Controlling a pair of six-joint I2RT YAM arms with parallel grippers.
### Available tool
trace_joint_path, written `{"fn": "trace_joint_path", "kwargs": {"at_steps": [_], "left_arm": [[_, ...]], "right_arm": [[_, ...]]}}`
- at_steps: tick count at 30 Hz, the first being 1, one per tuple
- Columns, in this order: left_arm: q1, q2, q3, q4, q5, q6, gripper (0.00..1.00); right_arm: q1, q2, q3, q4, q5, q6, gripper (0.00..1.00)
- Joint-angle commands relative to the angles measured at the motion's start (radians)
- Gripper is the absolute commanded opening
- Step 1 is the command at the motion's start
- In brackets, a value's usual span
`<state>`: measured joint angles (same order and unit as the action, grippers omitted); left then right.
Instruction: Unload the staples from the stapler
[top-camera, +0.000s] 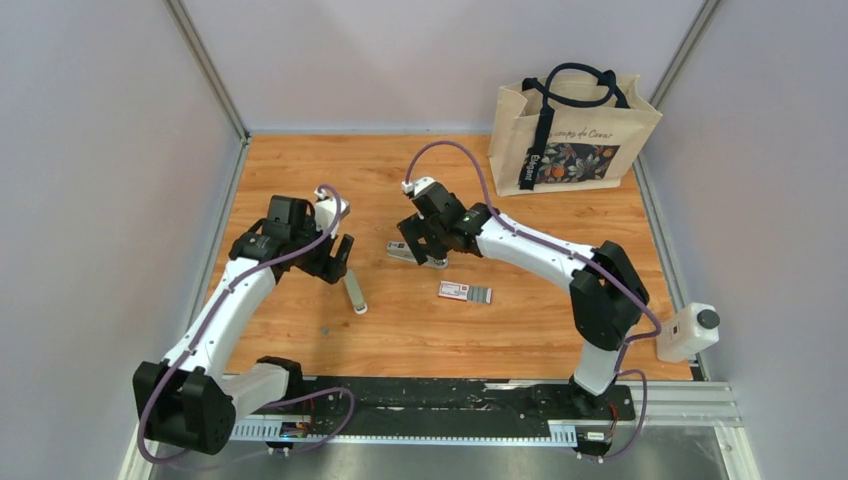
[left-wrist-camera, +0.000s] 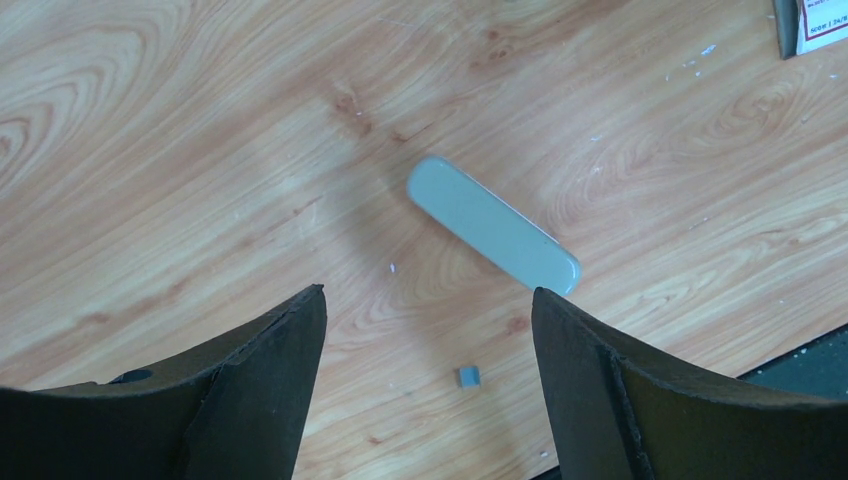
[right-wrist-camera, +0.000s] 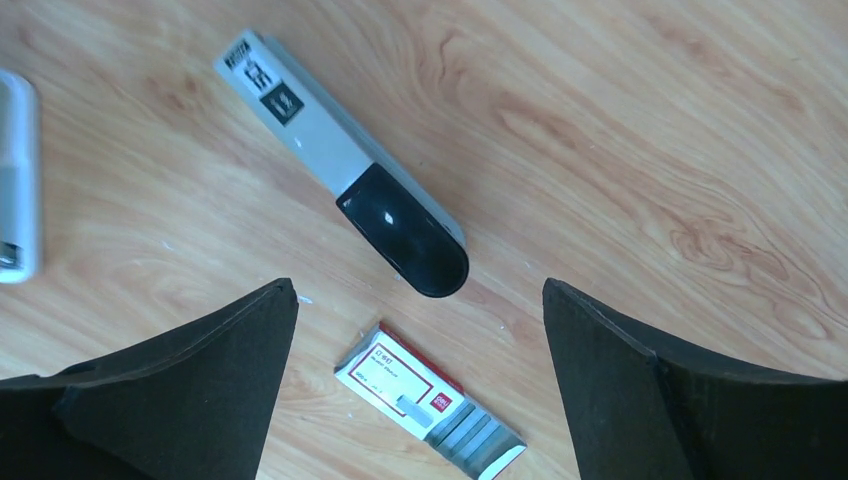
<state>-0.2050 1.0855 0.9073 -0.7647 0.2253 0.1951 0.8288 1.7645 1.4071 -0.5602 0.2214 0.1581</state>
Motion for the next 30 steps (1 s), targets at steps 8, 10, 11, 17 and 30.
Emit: {"fn": "trace_joint_path", "kwargs": {"at_steps": [8,10,11,17,30], "left_arm": [[-0.122,0.123,0.058,0.084,-0.04,-0.049,0.84],[-0.123,0.128,0.05,0.099,-0.04,-0.057,0.84],[-0.123,0.128,0.047,0.105,-0.037,-0.062,0.84],[-0.123,0.106,0.036,0.108,-0.007,-0.077,0.85],[-0.122,0.111,0.053,0.065,-0.017,-0.088,0.87]], "right_arm": [[-0.037,0.093,0.07,-0.012,-0.122,-0.215,0.97],[-0.04,0.11,0.081,-0.017,-0.135,-0.221,0.97],[-0.042,0.118,0.087,-0.017,-0.142,-0.224,0.97],[-0.042,0.174,0.099,-0.017,-0.183,-0.233,0.95],[-0.042,0.205,0.104,0.029,-0.206,-0.21,0.66]]}}
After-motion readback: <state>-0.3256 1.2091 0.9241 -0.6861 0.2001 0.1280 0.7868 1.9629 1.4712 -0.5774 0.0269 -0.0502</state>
